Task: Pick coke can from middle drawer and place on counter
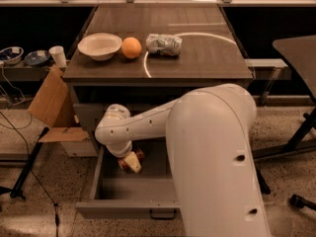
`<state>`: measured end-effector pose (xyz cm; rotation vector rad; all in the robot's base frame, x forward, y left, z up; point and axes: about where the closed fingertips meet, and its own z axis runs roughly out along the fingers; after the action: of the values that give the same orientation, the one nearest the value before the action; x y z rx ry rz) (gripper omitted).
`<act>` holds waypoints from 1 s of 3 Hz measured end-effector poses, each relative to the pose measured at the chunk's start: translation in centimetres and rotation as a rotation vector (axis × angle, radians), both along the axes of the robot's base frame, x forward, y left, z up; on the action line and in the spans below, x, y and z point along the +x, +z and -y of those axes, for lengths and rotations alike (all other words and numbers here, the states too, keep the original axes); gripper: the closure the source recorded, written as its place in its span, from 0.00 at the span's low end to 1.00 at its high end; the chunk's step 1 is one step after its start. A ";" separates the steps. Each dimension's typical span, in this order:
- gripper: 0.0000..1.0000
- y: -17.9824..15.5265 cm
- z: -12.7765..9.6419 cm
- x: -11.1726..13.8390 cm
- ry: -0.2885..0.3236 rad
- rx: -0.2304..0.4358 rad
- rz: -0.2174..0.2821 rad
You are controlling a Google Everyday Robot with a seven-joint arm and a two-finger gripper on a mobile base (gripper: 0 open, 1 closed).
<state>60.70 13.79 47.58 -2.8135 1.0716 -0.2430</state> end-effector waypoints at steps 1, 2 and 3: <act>0.00 -2.3 0.3 1.2 -0.041 -0.032 -0.008; 0.00 -4.6 0.7 1.9 -0.084 -0.070 -0.021; 0.00 -7.3 1.3 2.2 -0.141 -0.115 -0.036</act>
Offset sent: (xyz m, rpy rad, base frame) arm 0.0286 -0.0100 -0.0740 -0.1179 0.0368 -0.1453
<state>62.90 12.50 40.24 -2.8549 1.3066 -0.2777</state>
